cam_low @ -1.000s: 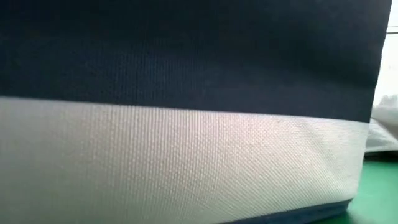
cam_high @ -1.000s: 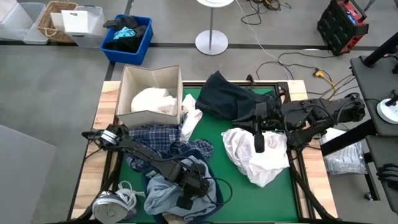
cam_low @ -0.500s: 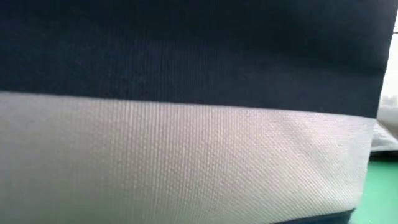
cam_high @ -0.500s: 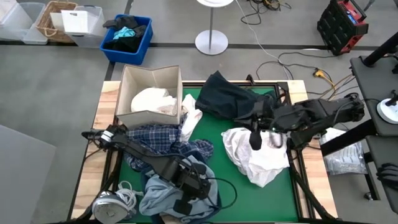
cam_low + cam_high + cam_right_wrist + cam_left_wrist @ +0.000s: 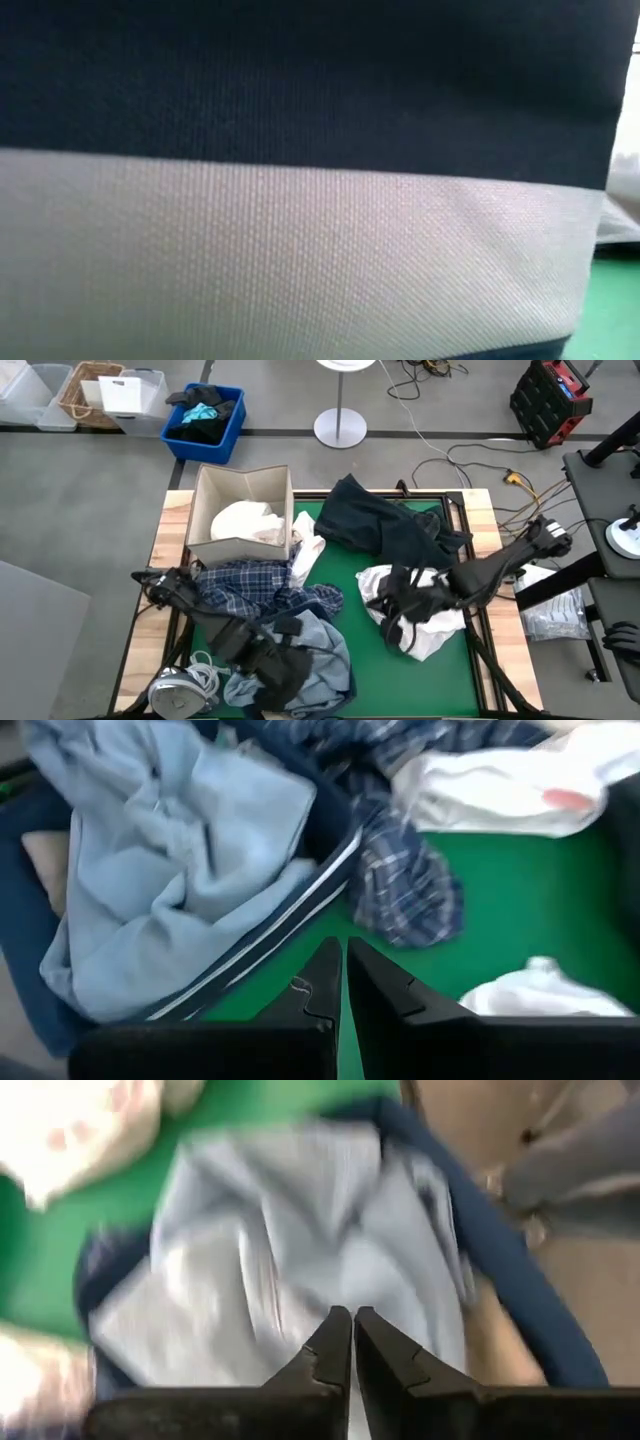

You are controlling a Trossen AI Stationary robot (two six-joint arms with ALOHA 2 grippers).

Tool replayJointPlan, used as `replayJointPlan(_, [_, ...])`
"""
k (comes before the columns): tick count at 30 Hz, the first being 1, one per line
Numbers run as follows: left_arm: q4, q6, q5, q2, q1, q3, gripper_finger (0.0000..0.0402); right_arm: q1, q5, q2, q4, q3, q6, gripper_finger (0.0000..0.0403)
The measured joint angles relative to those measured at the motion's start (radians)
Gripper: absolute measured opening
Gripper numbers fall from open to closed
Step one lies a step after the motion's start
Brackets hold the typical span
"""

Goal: Sort clothes
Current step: Put the light blue pants into the blue laundry organizer

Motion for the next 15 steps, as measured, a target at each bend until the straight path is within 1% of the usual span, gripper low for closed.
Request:
replayJointPlan(2, [-0.098,-0.062,0.001,-0.003,-0.032,0.013,0.0000,0.021,-0.001,0.036,0.017,-0.001,0.021,0.0013])
replayJointPlan(6, [-0.052,-0.082,0.028,-0.028,-0.107,-0.037,0.0000,0.055,-0.032,0.108,0.104,-0.001,0.027,0.0013])
replayJointPlan(9, [-0.063,-0.120,-0.013,-0.030,-0.151,-0.060,0.0000,0.078,-0.042,0.162,0.156,0.000,0.041,0.0013])
replayJointPlan(11, [-0.070,-0.160,-0.027,-0.030,-0.166,-0.074,0.0000,0.088,-0.043,0.195,0.167,0.000,0.080,0.0013])
replayJointPlan(15, [-0.087,-0.229,-0.012,-0.030,-0.188,-0.111,0.0000,0.115,-0.048,0.272,0.163,0.000,0.137,0.0013])
